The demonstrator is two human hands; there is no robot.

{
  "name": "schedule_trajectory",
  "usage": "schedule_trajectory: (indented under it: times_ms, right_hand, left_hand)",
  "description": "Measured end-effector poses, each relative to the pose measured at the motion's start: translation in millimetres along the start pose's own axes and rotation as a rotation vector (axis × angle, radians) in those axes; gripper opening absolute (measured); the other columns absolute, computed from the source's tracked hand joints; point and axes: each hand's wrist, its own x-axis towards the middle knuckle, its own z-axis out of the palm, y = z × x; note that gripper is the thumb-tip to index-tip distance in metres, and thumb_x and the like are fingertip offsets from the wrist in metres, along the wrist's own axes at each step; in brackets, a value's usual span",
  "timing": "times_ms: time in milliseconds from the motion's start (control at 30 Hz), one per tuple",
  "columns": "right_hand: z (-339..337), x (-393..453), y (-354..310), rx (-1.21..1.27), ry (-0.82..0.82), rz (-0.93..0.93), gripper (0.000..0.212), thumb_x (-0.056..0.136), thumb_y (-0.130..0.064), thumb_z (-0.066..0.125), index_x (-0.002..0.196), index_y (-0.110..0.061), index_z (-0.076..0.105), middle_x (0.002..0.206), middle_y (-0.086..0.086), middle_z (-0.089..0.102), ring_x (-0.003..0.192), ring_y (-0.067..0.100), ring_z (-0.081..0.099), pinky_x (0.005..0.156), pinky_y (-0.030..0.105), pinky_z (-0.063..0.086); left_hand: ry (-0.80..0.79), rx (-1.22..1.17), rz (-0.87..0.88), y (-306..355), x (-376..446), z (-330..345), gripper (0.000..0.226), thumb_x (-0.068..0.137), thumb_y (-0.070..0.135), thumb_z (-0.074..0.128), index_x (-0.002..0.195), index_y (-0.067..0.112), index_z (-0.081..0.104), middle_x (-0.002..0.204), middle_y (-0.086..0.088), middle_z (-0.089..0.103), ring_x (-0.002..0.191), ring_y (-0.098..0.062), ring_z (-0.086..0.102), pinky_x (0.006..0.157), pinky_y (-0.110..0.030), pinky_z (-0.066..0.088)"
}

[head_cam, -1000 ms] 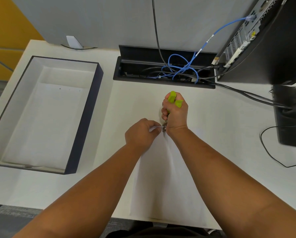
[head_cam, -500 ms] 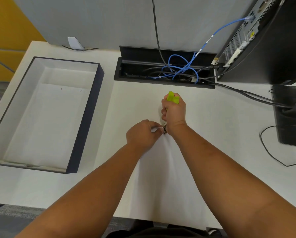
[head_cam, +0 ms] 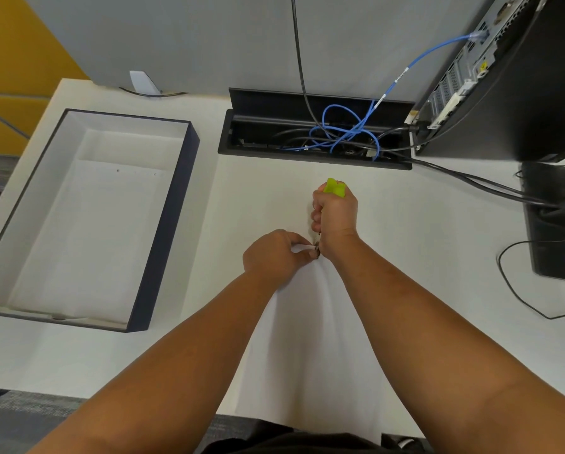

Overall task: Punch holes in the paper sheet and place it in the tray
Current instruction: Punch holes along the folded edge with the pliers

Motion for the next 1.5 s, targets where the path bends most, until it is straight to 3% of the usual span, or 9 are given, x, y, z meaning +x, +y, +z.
schedule_trajectory:
  times_ms: [200,367,433,500,600,800,1167,1333,1500]
  right_hand:
    - [-11,4,1,0.13,-0.146,0.109,0.012,0.086,-0.003,0.055,0.094,-0.01,0.058,0.071,0.01,0.06,0.056,0.019,0.052,0.048,0.027,0.042]
    - [-20,6,-1,0.275,-0.254,0.171,0.017,0.079,0.005,0.051,0.09,-0.008,0.05,0.074,0.011,0.051,0.057,0.024,0.052,0.051,0.031,0.037]
    - [-23,4,-3,0.292,-0.266,0.176,0.022,0.075,0.006,0.053,0.091,-0.007,0.05,0.078,0.014,0.053,0.061,0.027,0.055,0.052,0.034,0.044]
    - [-26,5,-5,0.271,-0.26,0.17,0.022,0.079,0.006,0.054,0.097,-0.006,0.054,0.088,0.019,0.059,0.076,0.033,0.063,0.069,0.045,0.055]
    - [-31,7,-8,0.191,-0.225,0.157,0.024,0.081,0.004,0.054,0.103,-0.006,0.057,0.097,0.02,0.064,0.088,0.034,0.068,0.089,0.055,0.053]
    - [-35,1,-9,0.2,-0.172,0.071,0.022,0.084,0.004,0.053,0.103,-0.005,0.055,0.081,0.017,0.056,0.069,0.03,0.056,0.06,0.039,0.048]
    - [-40,2,-5,0.074,-0.068,-0.068,0.017,0.086,-0.001,0.055,0.101,-0.008,0.058,0.071,0.011,0.052,0.053,0.018,0.049,0.063,0.042,0.06]
    - [-38,1,-4,0.074,-0.064,-0.092,0.013,0.085,0.0,0.055,0.088,-0.013,0.058,0.066,0.008,0.048,0.05,0.017,0.043,0.051,0.033,0.055]
    - [-36,0,-2,0.056,-0.06,-0.135,0.013,0.074,-0.005,0.056,0.081,-0.015,0.056,0.064,0.006,0.046,0.048,0.017,0.04,0.047,0.03,0.05]
  left_hand:
    - [0.011,-0.008,-0.024,1,-2,-4,0.023,0.081,0.059,0.06,0.092,0.042,0.072,0.091,0.018,0.066,0.083,-0.007,0.059,0.071,-0.026,0.05]
    - [0.019,-0.037,-0.034,3,-6,-3,0.021,0.081,0.058,0.061,0.09,0.042,0.071,0.092,0.019,0.064,0.087,-0.007,0.059,0.07,-0.025,0.047]
    - [0.021,-0.063,-0.05,4,-6,-4,0.017,0.08,0.057,0.063,0.084,0.043,0.07,0.088,0.019,0.064,0.084,-0.006,0.059,0.07,-0.025,0.048]
    - [0.024,-0.115,-0.076,4,-6,-6,0.015,0.078,0.057,0.066,0.078,0.042,0.069,0.084,0.018,0.066,0.079,-0.005,0.06,0.067,-0.024,0.048]
    - [0.032,-0.176,-0.105,3,-5,-8,0.019,0.077,0.057,0.067,0.079,0.039,0.071,0.08,0.016,0.069,0.074,-0.005,0.063,0.067,-0.025,0.05]
    - [0.036,-0.15,-0.086,4,-5,-7,0.016,0.079,0.057,0.066,0.075,0.042,0.068,0.082,0.017,0.068,0.078,-0.007,0.062,0.071,-0.026,0.051]
    - [0.052,-0.11,-0.096,4,-5,-5,0.023,0.079,0.059,0.064,0.086,0.039,0.071,0.089,0.016,0.067,0.083,-0.01,0.058,0.072,-0.025,0.046]
    - [0.043,-0.127,-0.095,6,-6,-5,0.015,0.08,0.057,0.064,0.079,0.042,0.066,0.086,0.018,0.064,0.085,-0.01,0.059,0.076,-0.028,0.049]
    - [0.052,-0.13,-0.09,5,-6,-5,0.023,0.081,0.057,0.064,0.091,0.038,0.072,0.086,0.018,0.063,0.085,-0.01,0.059,0.075,-0.027,0.047]
